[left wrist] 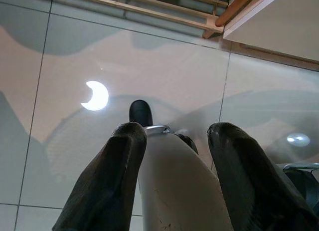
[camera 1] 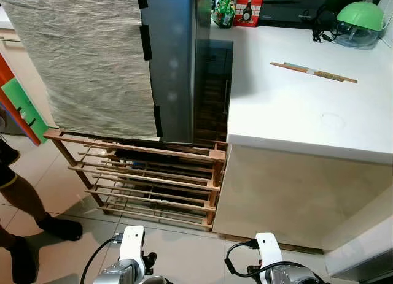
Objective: Clothes washing
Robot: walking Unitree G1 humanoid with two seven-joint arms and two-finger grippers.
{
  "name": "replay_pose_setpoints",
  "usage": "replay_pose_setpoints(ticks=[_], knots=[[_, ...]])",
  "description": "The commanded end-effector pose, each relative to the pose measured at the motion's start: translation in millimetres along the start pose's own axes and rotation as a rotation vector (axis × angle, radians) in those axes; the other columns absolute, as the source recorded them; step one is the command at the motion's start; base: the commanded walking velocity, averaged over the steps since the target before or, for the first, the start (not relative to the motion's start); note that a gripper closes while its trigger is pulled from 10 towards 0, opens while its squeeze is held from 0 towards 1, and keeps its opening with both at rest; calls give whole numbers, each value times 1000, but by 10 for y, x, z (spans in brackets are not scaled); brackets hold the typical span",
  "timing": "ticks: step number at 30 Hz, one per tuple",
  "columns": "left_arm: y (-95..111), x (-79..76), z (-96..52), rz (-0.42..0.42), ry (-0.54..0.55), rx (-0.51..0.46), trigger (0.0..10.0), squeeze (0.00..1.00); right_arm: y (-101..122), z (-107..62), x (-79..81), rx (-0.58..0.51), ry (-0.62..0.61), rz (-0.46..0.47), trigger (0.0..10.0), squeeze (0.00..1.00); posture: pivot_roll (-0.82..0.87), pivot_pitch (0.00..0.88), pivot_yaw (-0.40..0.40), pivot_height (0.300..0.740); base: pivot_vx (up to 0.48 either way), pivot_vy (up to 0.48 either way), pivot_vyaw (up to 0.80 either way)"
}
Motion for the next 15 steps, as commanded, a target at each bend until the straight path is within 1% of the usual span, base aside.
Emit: replay_pose_setpoints(ticks=[1,3,4,5,6,15], knots=[[27,-1,4,-1,1,-7,10000,0,-5,-2,-21,4,-7,12,10000,0,10,0,14,740,0,0,0],[25,-5,9,-3,1,-5,10000,0,-13,-1,-25,9,-11,15,10000,0,7,0,16,740,0,0,0],[13,-56,20,-6,-15,-3,10000,0,-54,-4,-59,15,4,21,10000,0,-15,0,20,740,0,0,0],[13,-56,20,-6,-15,-3,10000,0,-54,-4,-59,15,4,21,10000,0,-15,0,20,740,0,0,0],[-9,-120,30,-8,-34,1,10000,0,-119,-11,-112,24,26,29,10000,0,-19,0,22,740,0,0,0],[-41,-170,34,-6,-46,9,10000,0,-211,-23,-213,36,24,30,10000,0,-31,0,24,740,0,0,0]])
Point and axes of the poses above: a point about 5 cm out from each wrist's last joint towards the gripper, its own z axis pointing out of the wrist towards the gripper, its own y axis along the axis of the wrist's last joint, x = y × z, the point moved 5 cm from there along z, pointing out of the wrist towards the gripper, and after that the axes turned 3 degrees about z, right-handed, at the moved point
